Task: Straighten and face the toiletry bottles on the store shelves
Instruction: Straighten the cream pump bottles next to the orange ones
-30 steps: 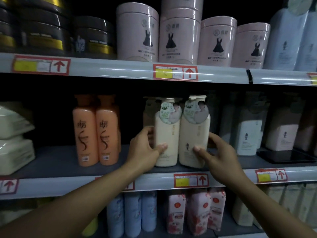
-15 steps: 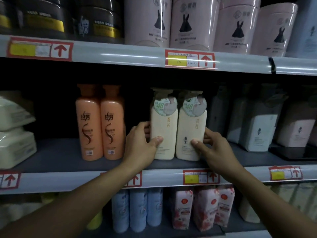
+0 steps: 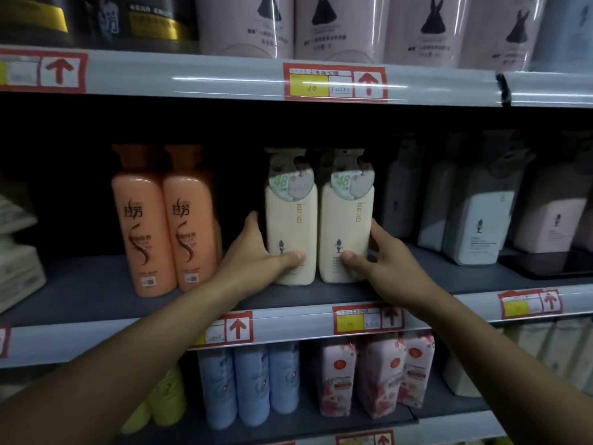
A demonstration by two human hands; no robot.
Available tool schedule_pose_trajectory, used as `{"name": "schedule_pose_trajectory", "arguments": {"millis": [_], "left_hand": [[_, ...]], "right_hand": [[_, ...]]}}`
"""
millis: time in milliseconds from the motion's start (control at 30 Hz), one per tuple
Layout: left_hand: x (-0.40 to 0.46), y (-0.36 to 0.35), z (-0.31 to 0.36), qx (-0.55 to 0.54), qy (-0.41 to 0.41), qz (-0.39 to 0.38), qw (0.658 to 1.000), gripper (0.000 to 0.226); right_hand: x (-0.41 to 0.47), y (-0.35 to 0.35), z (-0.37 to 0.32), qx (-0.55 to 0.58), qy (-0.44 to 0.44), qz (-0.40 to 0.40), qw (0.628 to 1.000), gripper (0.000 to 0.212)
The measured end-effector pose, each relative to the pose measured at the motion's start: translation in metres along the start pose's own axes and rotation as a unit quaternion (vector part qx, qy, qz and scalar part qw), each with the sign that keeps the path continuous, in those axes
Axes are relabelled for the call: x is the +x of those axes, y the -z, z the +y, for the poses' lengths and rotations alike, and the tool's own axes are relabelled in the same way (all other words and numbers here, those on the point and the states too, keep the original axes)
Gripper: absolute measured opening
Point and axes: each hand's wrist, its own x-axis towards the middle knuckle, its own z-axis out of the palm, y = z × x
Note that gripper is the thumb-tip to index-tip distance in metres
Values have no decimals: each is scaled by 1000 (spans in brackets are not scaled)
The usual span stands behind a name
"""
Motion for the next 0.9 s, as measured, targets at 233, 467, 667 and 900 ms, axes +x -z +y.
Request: {"name": "schedule_pose_trajectory", "arguments": {"millis": [233, 467, 667, 900], "left_hand": [[9, -9, -7, -24, -28, -51, 998, 87], [8, -16, -6, -2, -52, -15, 999, 75], [4, -15, -4, -2, -54, -15, 998, 79], [-2, -2, -6, 41, -39, 7, 998, 94]], "right_hand": [[14, -3, -3, 33, -27, -16, 999, 71], [18, -4, 6, 27, -29, -6, 999, 68], [15, -4, 3, 18, -29, 3, 999, 68], [1, -6, -7, -65, -25, 71, 995, 65]]}}
